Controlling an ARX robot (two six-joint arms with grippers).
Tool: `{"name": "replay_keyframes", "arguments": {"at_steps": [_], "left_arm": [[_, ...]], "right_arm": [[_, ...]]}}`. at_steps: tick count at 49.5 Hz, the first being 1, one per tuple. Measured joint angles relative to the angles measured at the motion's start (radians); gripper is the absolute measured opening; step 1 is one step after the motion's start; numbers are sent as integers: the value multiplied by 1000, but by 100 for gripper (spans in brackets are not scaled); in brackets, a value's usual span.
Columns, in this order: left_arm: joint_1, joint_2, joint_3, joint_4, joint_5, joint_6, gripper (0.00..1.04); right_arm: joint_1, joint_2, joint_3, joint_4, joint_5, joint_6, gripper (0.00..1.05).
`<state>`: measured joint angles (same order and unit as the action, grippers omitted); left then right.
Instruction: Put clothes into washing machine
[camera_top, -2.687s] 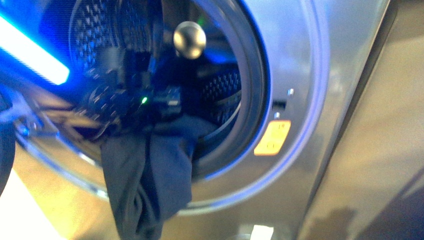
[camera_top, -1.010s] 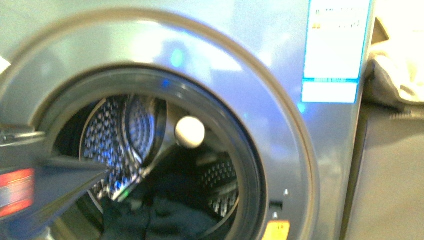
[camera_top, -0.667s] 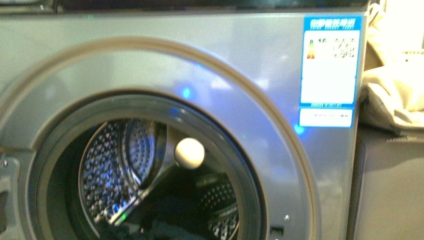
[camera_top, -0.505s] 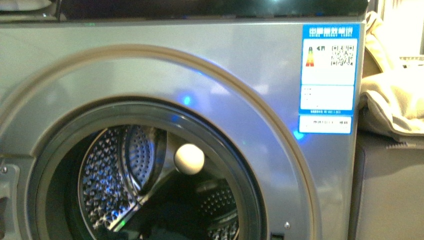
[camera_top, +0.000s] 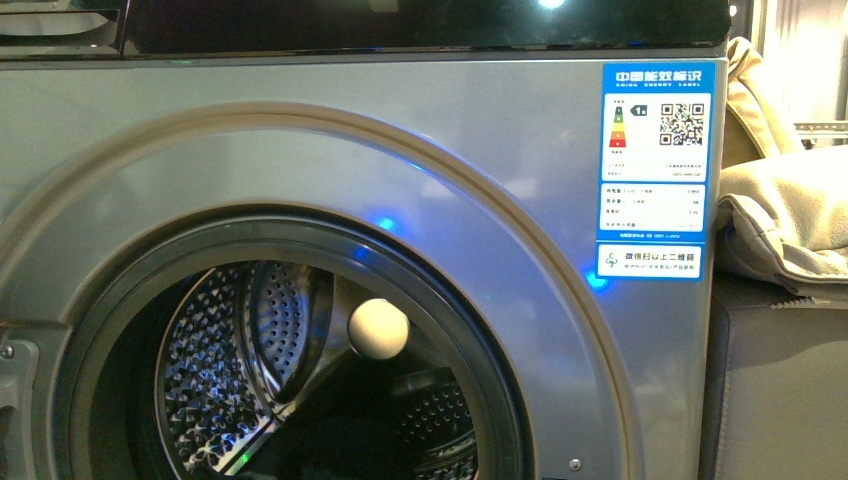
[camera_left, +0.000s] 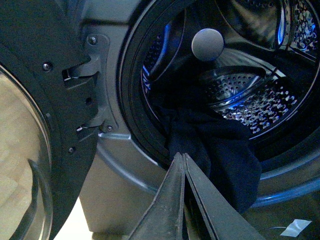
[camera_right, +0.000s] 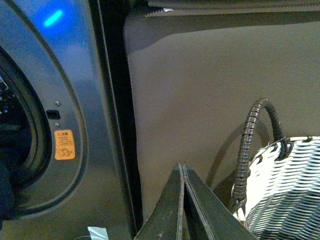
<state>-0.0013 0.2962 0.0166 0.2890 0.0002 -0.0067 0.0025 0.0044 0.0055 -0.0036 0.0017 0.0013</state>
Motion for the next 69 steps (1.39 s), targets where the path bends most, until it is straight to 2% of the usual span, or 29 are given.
{"name": "replay_keyframes", "arguments": {"at_steps": [23, 29, 46, 50, 65, 69], "left_arm": [[0, -127, 0, -116, 0, 0, 4], [0, -260, 0, -280, 0, 0, 4], [0, -292, 0, -288, 0, 0, 4], [0, -292, 0, -288, 0, 0, 6], [0, -292, 0, -288, 0, 0, 74], [0, -292, 0, -288, 0, 0, 88]], "right_arm": [[0, 0, 0, 0, 0, 0, 2], [0, 0, 0, 0, 0, 0, 2], [0, 0, 0, 0, 0, 0, 3], [0, 0, 0, 0, 0, -1, 21], [0, 0, 0, 0, 0, -1, 88], [0, 0, 0, 0, 0, 0, 99]]}}
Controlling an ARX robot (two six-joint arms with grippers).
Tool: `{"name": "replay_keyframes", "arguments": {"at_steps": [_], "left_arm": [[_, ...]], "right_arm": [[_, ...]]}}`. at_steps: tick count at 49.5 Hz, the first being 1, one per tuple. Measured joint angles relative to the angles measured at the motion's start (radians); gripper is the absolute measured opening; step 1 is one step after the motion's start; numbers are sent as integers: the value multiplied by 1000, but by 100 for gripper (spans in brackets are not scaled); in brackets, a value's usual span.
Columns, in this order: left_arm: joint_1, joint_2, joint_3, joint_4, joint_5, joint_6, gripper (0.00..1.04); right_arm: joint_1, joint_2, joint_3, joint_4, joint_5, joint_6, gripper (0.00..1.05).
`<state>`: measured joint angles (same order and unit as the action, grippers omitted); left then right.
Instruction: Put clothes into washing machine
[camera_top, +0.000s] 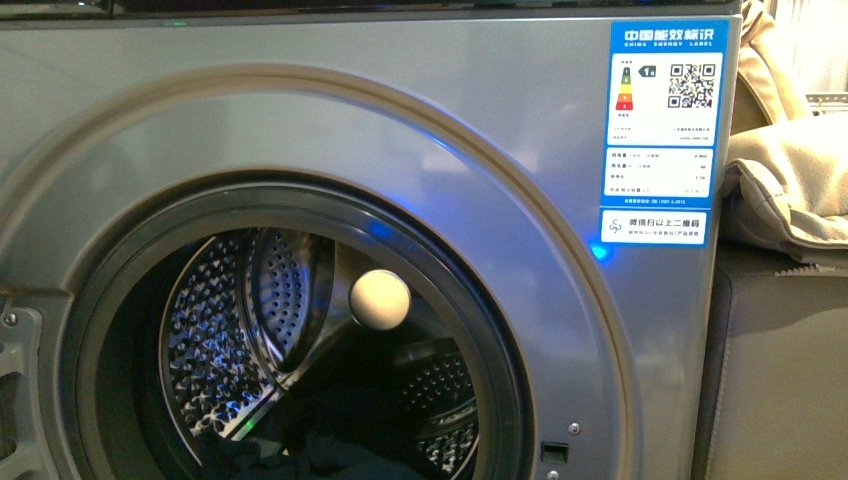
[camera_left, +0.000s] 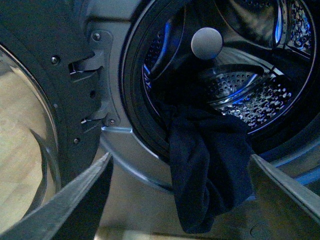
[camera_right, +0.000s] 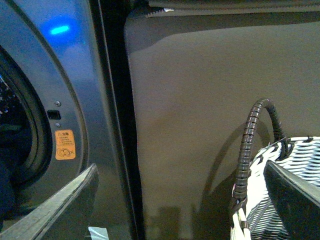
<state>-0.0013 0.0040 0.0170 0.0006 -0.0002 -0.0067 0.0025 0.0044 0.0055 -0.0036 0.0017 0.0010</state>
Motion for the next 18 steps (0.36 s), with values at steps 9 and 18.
{"name": "replay_keyframes", "arguments": {"at_steps": [9, 18], "left_arm": [[0, 0, 0, 0, 0, 3, 98], [0, 0, 0, 0, 0, 3, 98]], "right_arm": [[0, 0, 0, 0, 0, 0, 97], [0, 0, 0, 0, 0, 0, 97]]}}
